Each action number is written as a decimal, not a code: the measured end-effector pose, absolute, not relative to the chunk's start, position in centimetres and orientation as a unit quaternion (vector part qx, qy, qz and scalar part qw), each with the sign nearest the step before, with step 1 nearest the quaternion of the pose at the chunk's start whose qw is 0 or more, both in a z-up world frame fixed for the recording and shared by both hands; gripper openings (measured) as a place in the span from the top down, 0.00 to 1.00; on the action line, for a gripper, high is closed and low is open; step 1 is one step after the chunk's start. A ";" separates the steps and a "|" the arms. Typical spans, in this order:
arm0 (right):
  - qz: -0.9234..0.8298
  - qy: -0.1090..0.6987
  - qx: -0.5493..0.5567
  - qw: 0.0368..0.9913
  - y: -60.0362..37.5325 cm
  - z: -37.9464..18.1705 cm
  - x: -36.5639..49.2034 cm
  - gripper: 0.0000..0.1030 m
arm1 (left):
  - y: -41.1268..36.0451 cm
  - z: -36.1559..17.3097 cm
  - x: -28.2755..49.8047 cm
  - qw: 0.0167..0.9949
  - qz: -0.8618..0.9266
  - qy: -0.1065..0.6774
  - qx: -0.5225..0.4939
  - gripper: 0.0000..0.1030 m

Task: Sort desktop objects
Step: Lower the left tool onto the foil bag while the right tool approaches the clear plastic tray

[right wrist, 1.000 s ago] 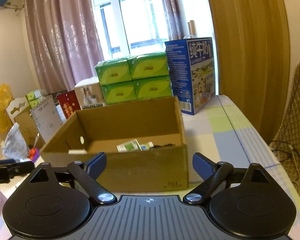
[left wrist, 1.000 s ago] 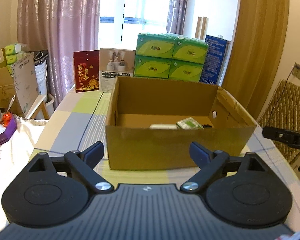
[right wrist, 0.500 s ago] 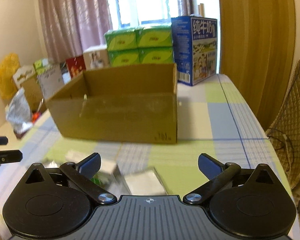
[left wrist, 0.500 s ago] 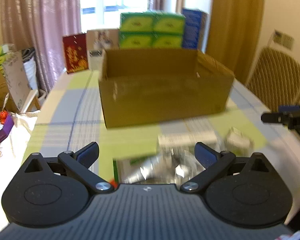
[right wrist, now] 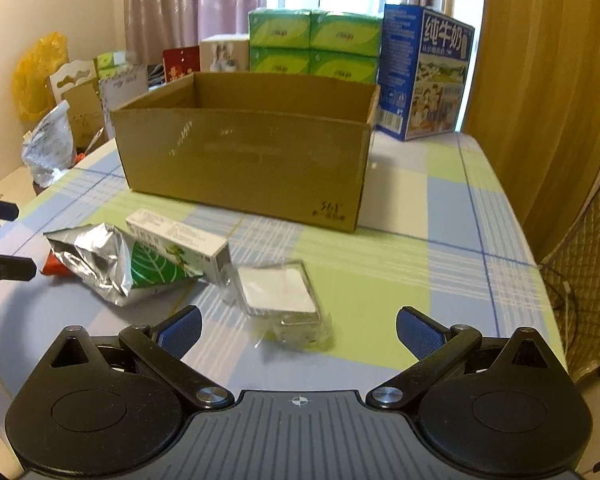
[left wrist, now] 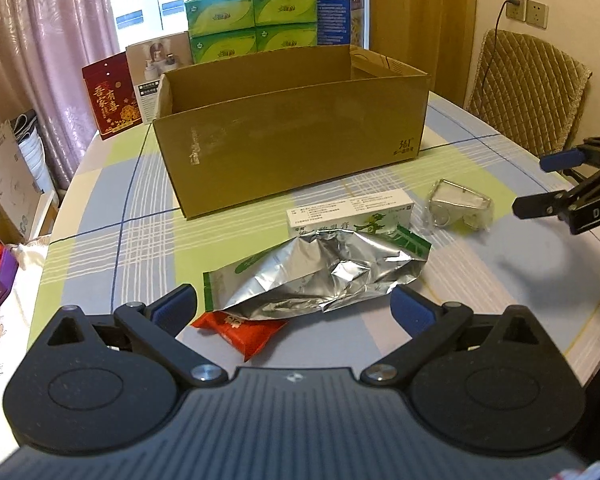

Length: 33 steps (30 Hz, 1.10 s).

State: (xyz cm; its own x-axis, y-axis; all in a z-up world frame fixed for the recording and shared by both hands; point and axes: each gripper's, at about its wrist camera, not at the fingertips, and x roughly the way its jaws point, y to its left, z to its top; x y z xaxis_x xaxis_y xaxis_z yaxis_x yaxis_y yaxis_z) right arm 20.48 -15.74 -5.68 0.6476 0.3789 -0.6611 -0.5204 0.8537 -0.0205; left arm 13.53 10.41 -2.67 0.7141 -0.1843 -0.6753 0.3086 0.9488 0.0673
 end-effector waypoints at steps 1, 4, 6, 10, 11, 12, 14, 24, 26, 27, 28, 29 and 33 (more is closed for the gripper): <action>0.252 0.341 -0.108 0.899 -15.6 -5.9 20.8 0.02 | 10.4 -2.7 13.6 0.921 -0.135 0.355 0.090 0.02; 0.267 0.344 -0.117 0.892 -15.1 -6.3 21.5 0.02 | 10.1 -3.2 14.1 0.916 -0.141 0.361 0.109 0.02; 0.273 0.346 -0.128 0.888 -14.7 -6.6 21.9 0.02 | 10.0 -3.4 14.4 0.913 -0.144 0.361 0.128 0.02; 0.276 0.355 -0.127 0.884 -14.5 -7.0 22.8 0.02 | 9.6 -3.7 15.1 0.906 -0.161 0.359 0.158 0.02; 0.279 0.359 -0.127 0.882 -14.4 -7.1 22.9 0.02 | 9.5 -3.9 15.3 0.903 -0.168 0.358 0.168 0.02; 0.281 0.361 -0.129 0.880 -14.3 -7.2 23.1 0.02 | 9.2 -4.1 15.5 0.898 -0.180 0.358 0.183 0.02; 0.287 0.364 -0.138 0.875 -13.9 -7.4 23.4 0.02 | 8.8 -4.5 15.6 0.890 -0.195 0.355 0.212 0.02; 0.310 0.375 -0.167 0.858 -12.2 -8.5 26.0 0.02 | 6.4 -6.8 18.3 0.847 -0.248 0.346 0.318 0.07; 0.316 0.379 -0.169 0.853 -11.9 -8.7 26.6 0.02 | 6.3 -7.1 18.9 0.837 -0.258 0.352 0.331 0.10; 0.319 0.380 -0.171 0.851 -11.8 -8.8 26.8 0.02 | 6.2 -7.3 19.1 0.832 -0.263 0.352 0.339 0.10; 0.321 0.380 -0.174 0.850 -11.7 -8.8 27.0 0.02 | 6.0 -7.5 19.3 0.826 -0.270 0.354 0.345 0.12; 0.323 0.382 -0.177 0.847 -11.6 -8.9 27.2 0.02 | 5.9 -7.6 19.5 0.821 -0.276 0.357 0.350 0.14; 0.326 0.392 -0.179 0.842 -11.4 -9.4 28.1 0.02 | 5.3 -8.1 20.2 0.804 -0.296 0.361 0.368 0.24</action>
State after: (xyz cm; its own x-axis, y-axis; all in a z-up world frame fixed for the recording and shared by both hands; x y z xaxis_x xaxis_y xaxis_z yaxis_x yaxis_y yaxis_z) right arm 28.09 -11.37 -9.38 0.4807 0.4077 -0.7763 -0.6887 0.7236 -0.0465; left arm 20.23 5.30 -8.06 0.5639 -0.2091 -0.7989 0.7414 0.5542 0.3783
